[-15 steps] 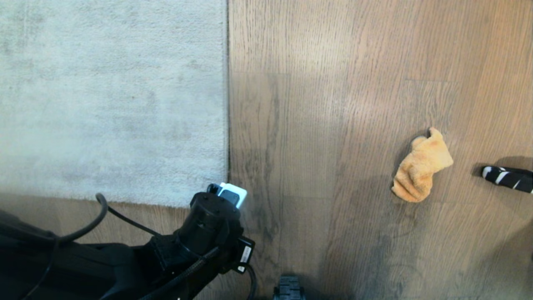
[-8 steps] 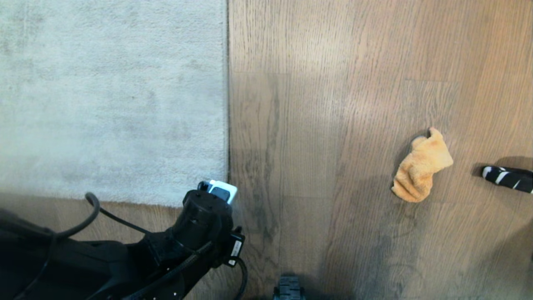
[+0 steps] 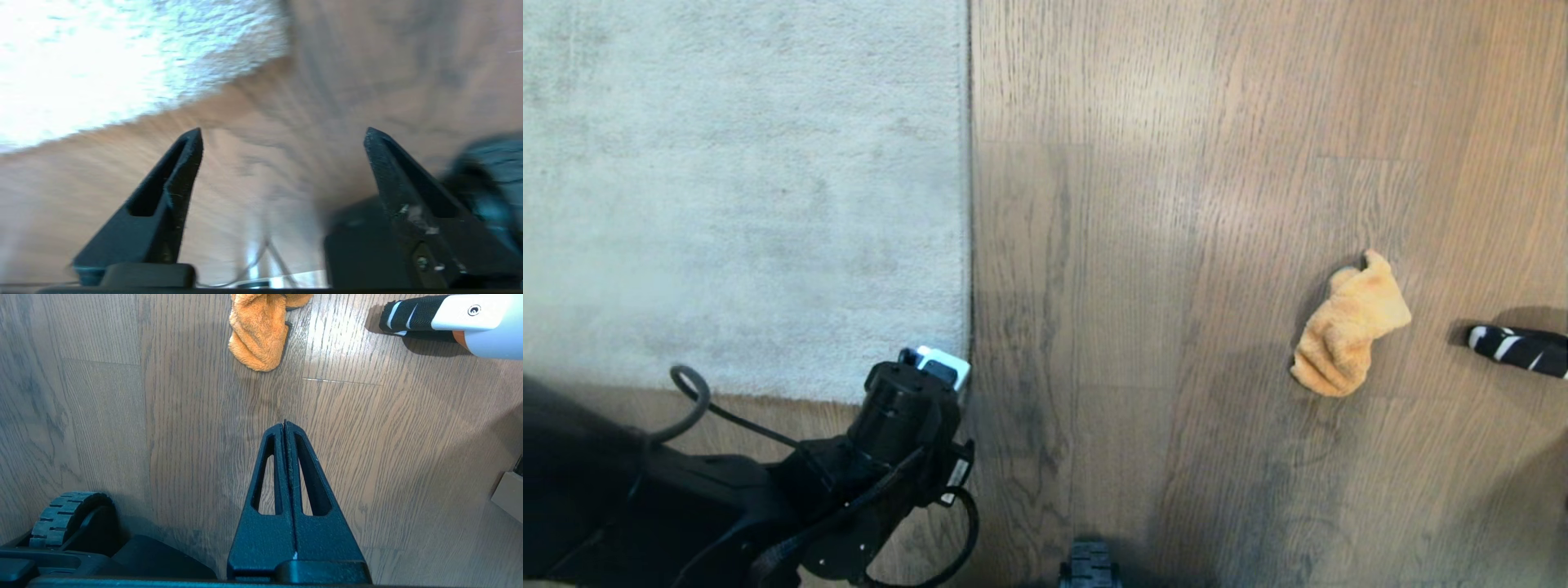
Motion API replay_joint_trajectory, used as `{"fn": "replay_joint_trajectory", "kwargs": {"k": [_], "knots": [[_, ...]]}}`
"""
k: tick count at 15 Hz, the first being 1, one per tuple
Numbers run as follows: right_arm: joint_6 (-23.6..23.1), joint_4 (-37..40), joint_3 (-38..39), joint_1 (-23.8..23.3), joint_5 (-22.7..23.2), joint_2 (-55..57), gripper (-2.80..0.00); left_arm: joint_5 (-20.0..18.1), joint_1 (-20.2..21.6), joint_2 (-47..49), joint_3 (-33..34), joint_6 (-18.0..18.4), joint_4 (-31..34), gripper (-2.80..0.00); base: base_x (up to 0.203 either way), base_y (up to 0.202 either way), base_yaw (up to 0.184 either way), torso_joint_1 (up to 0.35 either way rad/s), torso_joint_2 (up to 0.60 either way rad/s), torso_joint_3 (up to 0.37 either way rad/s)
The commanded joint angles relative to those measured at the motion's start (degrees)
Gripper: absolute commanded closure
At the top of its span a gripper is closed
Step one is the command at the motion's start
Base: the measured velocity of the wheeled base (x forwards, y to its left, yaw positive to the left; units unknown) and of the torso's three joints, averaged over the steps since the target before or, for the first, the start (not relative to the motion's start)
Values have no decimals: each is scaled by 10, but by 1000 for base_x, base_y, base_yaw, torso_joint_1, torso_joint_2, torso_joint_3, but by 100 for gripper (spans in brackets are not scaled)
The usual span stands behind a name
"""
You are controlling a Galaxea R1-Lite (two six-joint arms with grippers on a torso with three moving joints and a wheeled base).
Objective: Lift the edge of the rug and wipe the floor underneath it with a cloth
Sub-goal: Lift up the carpet
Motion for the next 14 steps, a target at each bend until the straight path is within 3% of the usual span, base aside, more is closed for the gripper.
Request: {"fn": "replay_joint_trajectory", "kwargs": {"k": [1,5,8,14], "knots": [[0,0,0,0,0,0,0,4,16,13,-3,16,-3,-280,0,0,0,0,0,0],[0,0,0,1,0,0,0,33,23,44,-20,28,-15,-280,0,0,0,0,0,0],[0,0,0,1,0,0,0,78,30,70,-42,72,-40,-280,0,0,0,0,0,0],[0,0,0,1,0,0,0,85,44,90,-76,140,-66,-280,0,0,0,0,0,0]]}}
